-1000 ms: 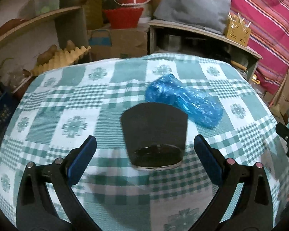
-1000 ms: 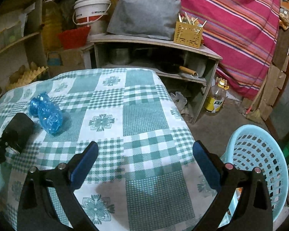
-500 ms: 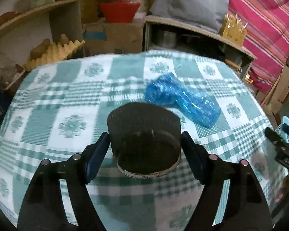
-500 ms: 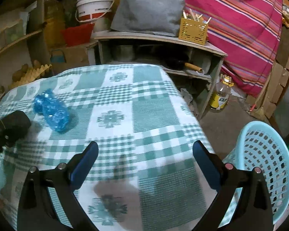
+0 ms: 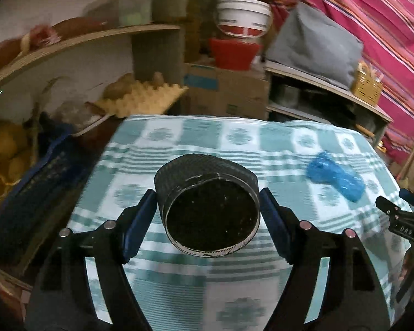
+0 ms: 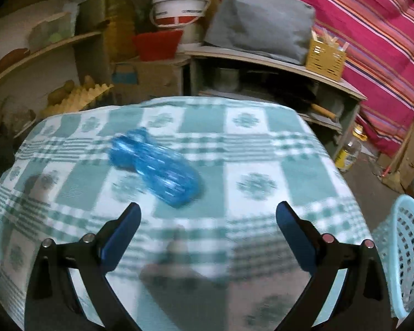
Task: Collect trash
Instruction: 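Grasp the black cup by its rim with the left tool, then grasp the blue plastic bag with the right tool while the left tool holds the cup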
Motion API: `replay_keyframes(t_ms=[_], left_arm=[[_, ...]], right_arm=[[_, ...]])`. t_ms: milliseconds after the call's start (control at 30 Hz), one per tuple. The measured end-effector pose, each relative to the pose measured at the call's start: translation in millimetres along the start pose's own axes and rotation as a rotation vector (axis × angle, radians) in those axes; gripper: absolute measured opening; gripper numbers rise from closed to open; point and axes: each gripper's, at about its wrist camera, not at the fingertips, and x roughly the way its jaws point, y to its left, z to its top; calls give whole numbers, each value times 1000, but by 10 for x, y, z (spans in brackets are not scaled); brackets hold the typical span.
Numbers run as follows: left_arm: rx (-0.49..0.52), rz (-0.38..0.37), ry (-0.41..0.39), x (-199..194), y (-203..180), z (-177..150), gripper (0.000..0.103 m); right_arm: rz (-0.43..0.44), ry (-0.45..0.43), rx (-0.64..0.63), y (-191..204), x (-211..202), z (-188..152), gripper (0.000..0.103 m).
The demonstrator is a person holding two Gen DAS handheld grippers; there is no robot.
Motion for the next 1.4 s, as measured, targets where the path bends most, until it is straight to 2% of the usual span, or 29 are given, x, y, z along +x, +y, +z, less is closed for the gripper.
replay_keyframes(t_ms=[233, 400, 533, 767, 833, 900, 1033, 1067, 1167, 1400], left_arm=[[-59, 60, -15, 106, 490, 36, 74], [-122, 63, -19, 198, 713, 108, 74], [-123, 86, -33, 210, 753, 154, 74], [-139, 75, -32, 227, 712, 190, 74], [-139, 70, -33, 228, 676, 206, 74], [-132, 69, -37, 209, 639, 210, 74], [-120, 60, -41, 171, 542, 210, 74], [-118, 57, -41, 163, 521, 210, 74], [-99, 52, -46, 111, 428, 206, 74], [-74, 22, -68, -93, 236, 179, 74]], right_arm=[[-4, 2, -96, 534, 234, 250, 96], [1, 36, -139, 778, 436, 387, 96], [-19, 67, -167, 894, 613, 474, 96], [-23, 131, -120, 841, 896, 477, 95], [-15, 136, -118, 826, 915, 461, 88], [18, 158, -124, 822, 928, 431, 62], [52, 156, -137, 819, 890, 381, 39], [57, 152, -141, 814, 867, 372, 29], [65, 139, -142, 743, 758, 349, 23], [43, 80, -128, 302, 253, 310, 22]])
